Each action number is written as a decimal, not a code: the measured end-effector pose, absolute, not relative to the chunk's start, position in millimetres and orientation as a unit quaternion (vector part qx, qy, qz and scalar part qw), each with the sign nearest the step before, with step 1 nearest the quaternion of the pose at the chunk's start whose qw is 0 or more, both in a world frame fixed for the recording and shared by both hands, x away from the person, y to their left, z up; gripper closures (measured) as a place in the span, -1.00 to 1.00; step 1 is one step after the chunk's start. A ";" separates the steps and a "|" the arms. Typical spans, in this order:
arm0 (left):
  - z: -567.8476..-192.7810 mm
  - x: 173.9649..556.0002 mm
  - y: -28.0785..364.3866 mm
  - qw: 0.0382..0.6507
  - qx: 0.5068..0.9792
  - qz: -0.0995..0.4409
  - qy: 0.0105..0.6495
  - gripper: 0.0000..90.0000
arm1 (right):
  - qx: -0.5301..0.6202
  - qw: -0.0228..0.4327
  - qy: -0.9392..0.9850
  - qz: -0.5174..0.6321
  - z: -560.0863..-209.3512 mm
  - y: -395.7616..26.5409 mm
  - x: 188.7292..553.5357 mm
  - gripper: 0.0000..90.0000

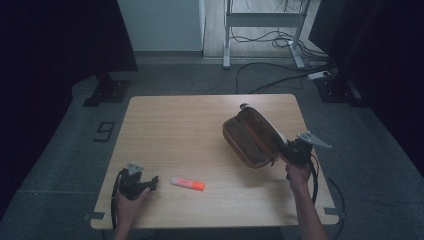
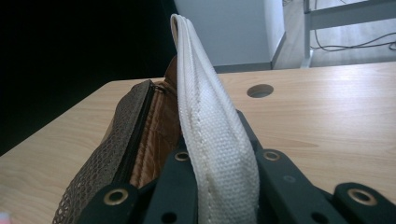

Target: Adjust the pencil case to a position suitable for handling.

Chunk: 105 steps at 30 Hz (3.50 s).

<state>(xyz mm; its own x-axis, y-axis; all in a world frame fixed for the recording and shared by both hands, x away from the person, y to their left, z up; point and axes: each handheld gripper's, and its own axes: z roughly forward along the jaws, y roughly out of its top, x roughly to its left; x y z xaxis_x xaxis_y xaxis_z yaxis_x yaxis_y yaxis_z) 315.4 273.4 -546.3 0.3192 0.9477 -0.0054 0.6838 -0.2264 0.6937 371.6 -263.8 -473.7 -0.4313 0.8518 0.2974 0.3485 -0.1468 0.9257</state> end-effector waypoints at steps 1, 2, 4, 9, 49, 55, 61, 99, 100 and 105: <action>-546.3 315.4 273.4 0.305 0.753 0.216 0.542 -0.59 | 0.482 0.216 0.618 0.583 -473.4 -262.8 371.4 0.83; -546.3 315.4 273.4 0.305 0.753 0.216 0.542 -0.59 | 0.482 0.216 0.618 0.583 -473.4 -262.8 371.4 0.83; -546.3 315.4 273.4 0.305 0.753 0.216 0.542 -0.59 | 0.478 0.212 0.620 0.585 -472.9 -261.5 370.8 0.83; -546.3 315.5 273.3 0.305 0.753 0.216 0.542 -0.59 | 0.470 0.207 0.626 0.587 -472.9 -258.2 370.6 0.83; -546.4 316.6 272.9 0.306 0.753 0.215 0.542 -0.60 | 0.392 0.149 0.711 0.564 -500.1 -217.4 381.3 0.82; -546.4 316.4 272.8 0.306 0.754 0.215 0.540 -0.59 | 0.387 0.154 0.723 0.552 -506.4 -214.0 385.2 0.80; -546.3 316.4 272.7 0.306 0.754 0.215 0.540 -0.59 | 0.382 0.189 0.752 0.503 -512.4 -209.3 388.4 0.68; -546.3 316.4 272.7 0.306 0.754 0.215 0.540 -0.59 | 0.354 0.228 0.726 0.544 -463.2 -185.8 343.5 -0.45; -546.3 316.4 272.8 0.306 0.754 0.215 0.540 -0.59 | 0.350 0.222 0.728 0.546 -463.8 -181.5 342.2 -0.44; -546.3 316.4 272.7 0.306 0.754 0.215 0.540 -0.59 | 0.330 0.193 0.747 0.544 -469.0 -158.4 337.3 -0.42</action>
